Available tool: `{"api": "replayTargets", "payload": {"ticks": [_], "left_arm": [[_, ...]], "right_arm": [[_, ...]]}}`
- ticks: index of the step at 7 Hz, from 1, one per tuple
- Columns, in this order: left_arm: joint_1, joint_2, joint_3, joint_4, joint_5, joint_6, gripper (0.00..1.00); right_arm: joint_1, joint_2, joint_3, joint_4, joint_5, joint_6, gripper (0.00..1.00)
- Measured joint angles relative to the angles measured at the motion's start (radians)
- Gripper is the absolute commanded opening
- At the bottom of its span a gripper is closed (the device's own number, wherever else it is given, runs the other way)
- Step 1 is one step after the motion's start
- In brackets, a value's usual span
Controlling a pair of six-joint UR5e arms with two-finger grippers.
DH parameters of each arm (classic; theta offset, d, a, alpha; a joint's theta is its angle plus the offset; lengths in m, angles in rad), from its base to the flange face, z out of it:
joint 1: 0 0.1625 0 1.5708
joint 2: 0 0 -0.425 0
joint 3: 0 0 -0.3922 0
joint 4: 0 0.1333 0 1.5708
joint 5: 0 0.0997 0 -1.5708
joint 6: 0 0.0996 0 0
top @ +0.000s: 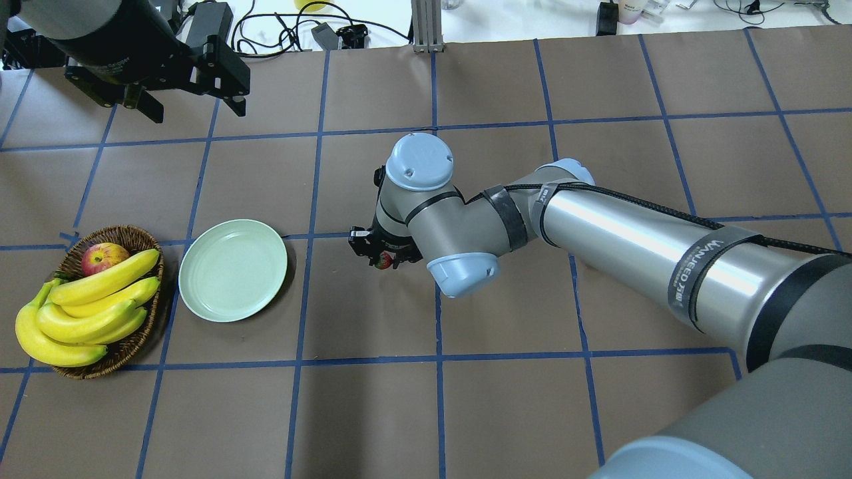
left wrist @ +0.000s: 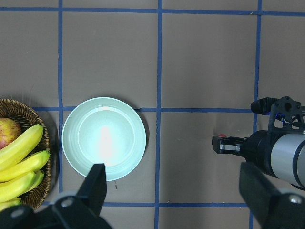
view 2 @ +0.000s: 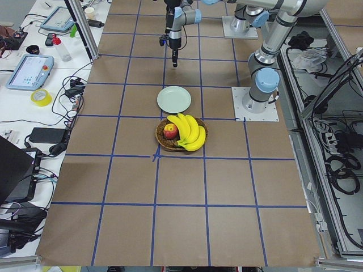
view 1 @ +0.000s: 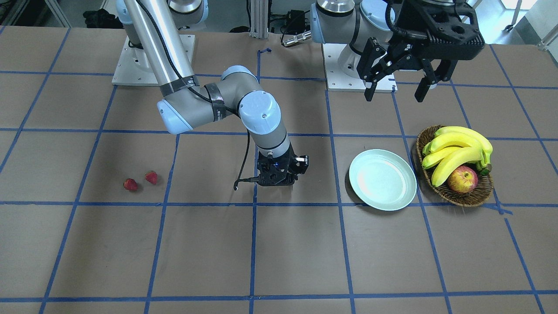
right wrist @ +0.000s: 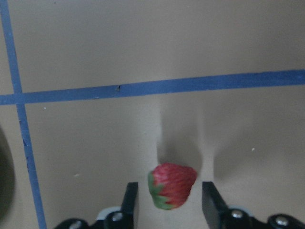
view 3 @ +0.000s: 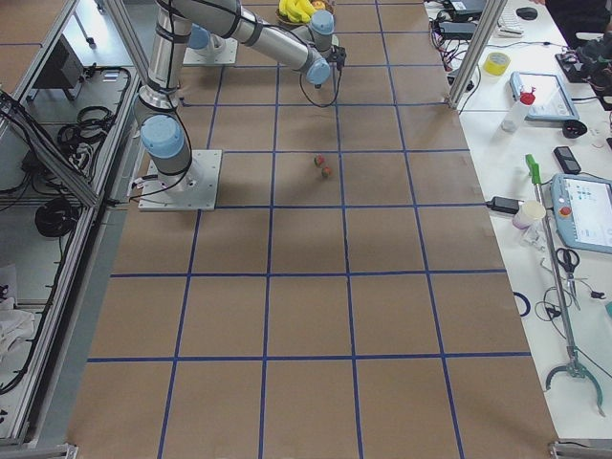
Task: Collect all strawberries into plate
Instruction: 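Carry the strawberry toward the plate with the right gripper and release it, then move the right gripper to the strawberry pair and grasp one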
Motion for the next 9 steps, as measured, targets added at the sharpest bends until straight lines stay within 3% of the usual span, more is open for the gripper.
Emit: {"api": "replayTargets", "payload": {"ticks": [1,3,5,9], "left_arm": [[0.000,0.001,0.000,0.000,0.000,0.005,1.00],[0.001,0.000,0.000,0.000,0.000,0.012,1.00],[-0.001,0.000,0.000,0.001,-0.005,0.015,1.00],[0.002,-0.020,-0.070,0.109,-0.009,0.018,1.00]], "right_arm": [[0.001,-0.013,-0.004,0.035,-0.012,-0.003,1.00],[-0.045,-0.077,-0.004,0.114,-0.127,-0.074,1.00],[-0.197,-0.178,0.052,0.193,-0.207,-0.216,0.96],[-0.476,-0.254,0.225,0.166,-0.252,-0.486,0.85]]}}
